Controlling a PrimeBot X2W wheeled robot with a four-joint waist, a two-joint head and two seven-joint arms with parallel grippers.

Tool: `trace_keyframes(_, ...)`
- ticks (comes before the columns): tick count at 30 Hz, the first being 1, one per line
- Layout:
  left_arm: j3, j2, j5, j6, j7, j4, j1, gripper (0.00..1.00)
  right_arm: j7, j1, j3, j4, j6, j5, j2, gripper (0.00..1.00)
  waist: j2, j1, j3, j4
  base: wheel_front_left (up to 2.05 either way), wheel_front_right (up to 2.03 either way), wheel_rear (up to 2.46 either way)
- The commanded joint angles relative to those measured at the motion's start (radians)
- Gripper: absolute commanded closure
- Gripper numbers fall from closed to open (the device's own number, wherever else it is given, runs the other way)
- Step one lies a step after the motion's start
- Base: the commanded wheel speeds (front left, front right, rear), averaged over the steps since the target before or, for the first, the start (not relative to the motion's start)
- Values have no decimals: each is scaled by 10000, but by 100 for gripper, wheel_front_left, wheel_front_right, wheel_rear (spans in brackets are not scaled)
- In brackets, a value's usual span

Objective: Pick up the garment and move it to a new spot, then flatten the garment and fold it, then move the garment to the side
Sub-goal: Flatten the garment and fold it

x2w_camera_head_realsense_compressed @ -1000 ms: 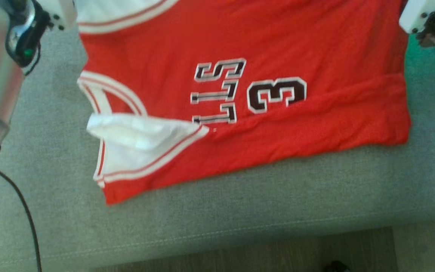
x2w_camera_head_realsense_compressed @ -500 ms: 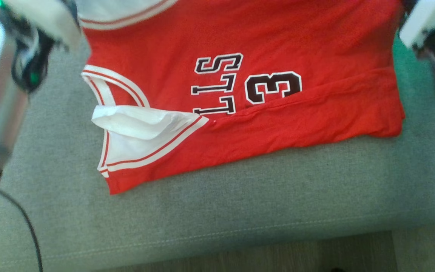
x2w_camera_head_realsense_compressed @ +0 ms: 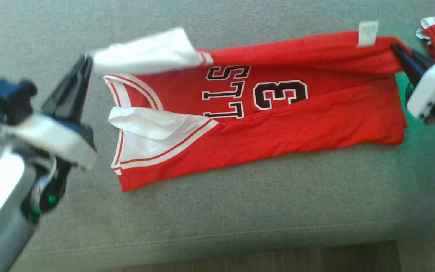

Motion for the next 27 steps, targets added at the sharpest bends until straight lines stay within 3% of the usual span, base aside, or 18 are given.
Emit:
trace_keyframes(1, 637, 639, -89, 223, -12, -562, -96, 100, 53, 257, -95, -528, -4, 62, -248, 100, 0, 1, -4, 41, 0, 0, 0)
trace_keyframes(5, 748, 921, -375, 791, 14, -1584, 975, 100, 365, 1210, -521, -1287, -4, 27, -203, 100, 0, 1, 18, 127, 0, 0, 0)
trace_keyframes(10, 624, 910, -697, 1095, 79, -2059, 1849, 100, 763, 2054, -970, -2063, -4, -150, 103, 100, 0, 1, 96, 98, 0, 0, 0)
trace_keyframes(11, 570, 848, -755, 1126, 95, -2043, 1966, 100, 799, 2145, -1053, -2159, -4, -179, 217, 91, 0, 1, 107, 82, 0, 0, 0)
trace_keyframes(12, 514, 759, -804, 1152, 95, -2012, 2055, 100, 834, 2223, -1143, -2222, -4, -210, 341, 43, 0, 1, 110, 69, 0, 0, 0)
trace_keyframes(13, 452, 656, -824, 1177, 78, -1961, 2118, 93, 860, 2298, -1217, -2282, -4, -249, 457, 0, 0, 1, 103, 60, 0, 0, 0)
trace_keyframes(14, 373, 543, -837, 1209, 79, -1890, 2175, 55, 846, 2372, -1344, -2348, -4, -265, 592, 0, 0, 1, 83, 55, 0, 0, 0)
trace_keyframes(15, 302, 427, -817, 1262, 60, -1808, 2212, 0, 807, 2460, -1508, -2425, -4, -270, 731, 0, 0, 1, 47, 55, 0, 0, 0)
trace_keyframes(22, 78, -300, -415, 1968, -470, -1306, 2583, 0, 668, 3673, -2634, -3366, -4, -100, 1606, 0, 0, 1, -391, 72, 0, 0, 0)
trace_keyframes(27, 212, -980, 356, 2858, -952, -999, 3127, 0, 504, 4699, -3457, -4177, -4, 7, 2633, 0, 0, 1, -930, 34, 0, 0, 0)
